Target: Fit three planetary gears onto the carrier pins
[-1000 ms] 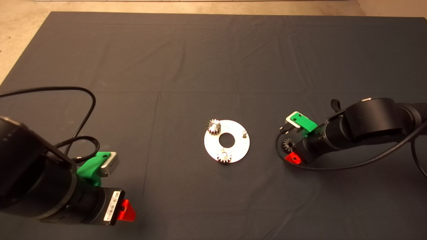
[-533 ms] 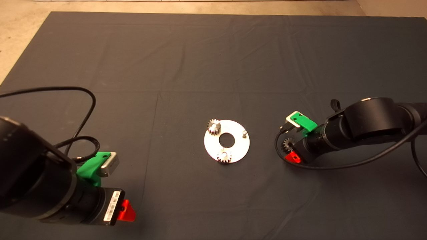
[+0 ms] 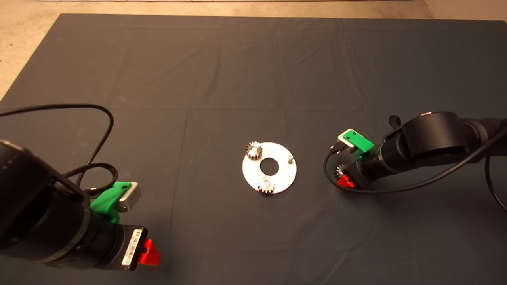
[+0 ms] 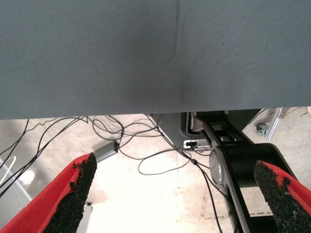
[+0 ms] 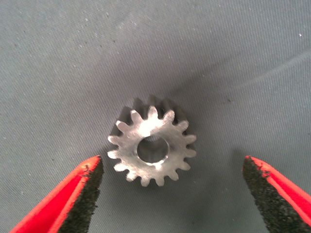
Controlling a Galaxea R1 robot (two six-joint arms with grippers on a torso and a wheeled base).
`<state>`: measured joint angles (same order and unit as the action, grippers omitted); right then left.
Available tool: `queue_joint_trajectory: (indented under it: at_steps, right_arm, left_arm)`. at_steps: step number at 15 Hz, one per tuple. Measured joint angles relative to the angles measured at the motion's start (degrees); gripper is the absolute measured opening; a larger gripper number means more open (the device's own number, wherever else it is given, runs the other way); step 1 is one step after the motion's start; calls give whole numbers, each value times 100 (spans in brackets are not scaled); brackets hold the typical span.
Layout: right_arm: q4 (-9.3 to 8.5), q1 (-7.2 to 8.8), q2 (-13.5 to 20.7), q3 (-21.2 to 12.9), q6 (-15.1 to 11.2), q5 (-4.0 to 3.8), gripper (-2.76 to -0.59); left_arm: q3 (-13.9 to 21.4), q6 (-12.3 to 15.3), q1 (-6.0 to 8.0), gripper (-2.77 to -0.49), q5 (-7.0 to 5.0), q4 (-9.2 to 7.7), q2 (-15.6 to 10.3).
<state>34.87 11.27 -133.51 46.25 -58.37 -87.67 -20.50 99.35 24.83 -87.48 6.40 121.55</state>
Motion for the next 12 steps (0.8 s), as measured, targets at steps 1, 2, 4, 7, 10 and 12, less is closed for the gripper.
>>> queue_joint_trajectory:
  at_steps: [1,2,4,7,10,12]
  right_arm:
    - [0,-1,0,7,0,0,-127]
    - [0,-1,0,7,0,-2,-128]
    - [0,-1,0,11,-1,-2,-140]
    - [0,0,0,11,-4,-2,-155]
    - [0,1,0,11,-82,-2,-156]
    - [0,1,0,11,-176,0,-167]
  left_arm:
    - [2,1,0,-93,1,-6,0]
    - [2,1,0,-93,2,-17,0]
    - [2,1,0,-93,2,-27,2]
    - [2,1,0,-93,2,-43,2]
    - [2,6,0,-93,2,-43,2]
    - [2,10,0,-93,2,-45,2]
